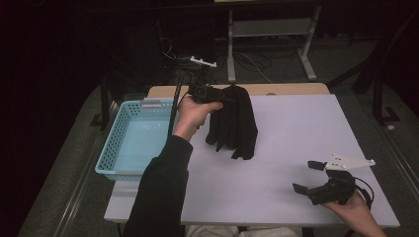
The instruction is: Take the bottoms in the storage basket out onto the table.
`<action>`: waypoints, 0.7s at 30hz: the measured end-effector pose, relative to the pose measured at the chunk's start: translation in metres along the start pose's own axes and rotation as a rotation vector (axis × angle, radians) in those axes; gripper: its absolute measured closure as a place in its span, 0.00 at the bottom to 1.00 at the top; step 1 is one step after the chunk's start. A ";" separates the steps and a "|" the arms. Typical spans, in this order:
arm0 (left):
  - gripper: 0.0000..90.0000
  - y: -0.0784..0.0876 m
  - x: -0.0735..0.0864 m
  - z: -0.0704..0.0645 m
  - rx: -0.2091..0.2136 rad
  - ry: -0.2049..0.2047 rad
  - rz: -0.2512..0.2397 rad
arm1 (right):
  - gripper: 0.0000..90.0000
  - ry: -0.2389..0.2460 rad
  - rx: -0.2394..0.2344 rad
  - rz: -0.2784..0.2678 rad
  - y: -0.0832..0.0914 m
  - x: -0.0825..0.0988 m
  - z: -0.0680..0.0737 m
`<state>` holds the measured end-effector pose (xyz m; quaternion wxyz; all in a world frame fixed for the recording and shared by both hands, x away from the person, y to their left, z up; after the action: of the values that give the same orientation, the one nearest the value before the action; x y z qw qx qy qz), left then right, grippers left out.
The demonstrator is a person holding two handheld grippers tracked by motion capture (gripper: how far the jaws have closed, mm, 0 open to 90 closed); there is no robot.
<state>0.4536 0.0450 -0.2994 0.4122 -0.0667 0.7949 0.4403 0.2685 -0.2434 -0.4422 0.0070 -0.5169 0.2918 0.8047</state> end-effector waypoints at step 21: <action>0.92 -0.033 0.024 -0.003 0.044 -0.013 0.059 | 0.00 0.001 -0.007 0.006 -0.002 -0.001 0.000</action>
<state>0.4517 0.0287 -0.3371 0.4055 -0.0314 0.8032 0.4352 0.2694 -0.2409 -0.4424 0.0025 -0.5163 0.2906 0.8056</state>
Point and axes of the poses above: each handheld gripper's, and its own axes: y roughly backward along the jaws, x roughly out of its underside, z roughly to its left, the point moved 5 cm from there along -y, roughly forward along the jaws, and after that the axes turned 15 degrees about -x, right-handed, at the moved point
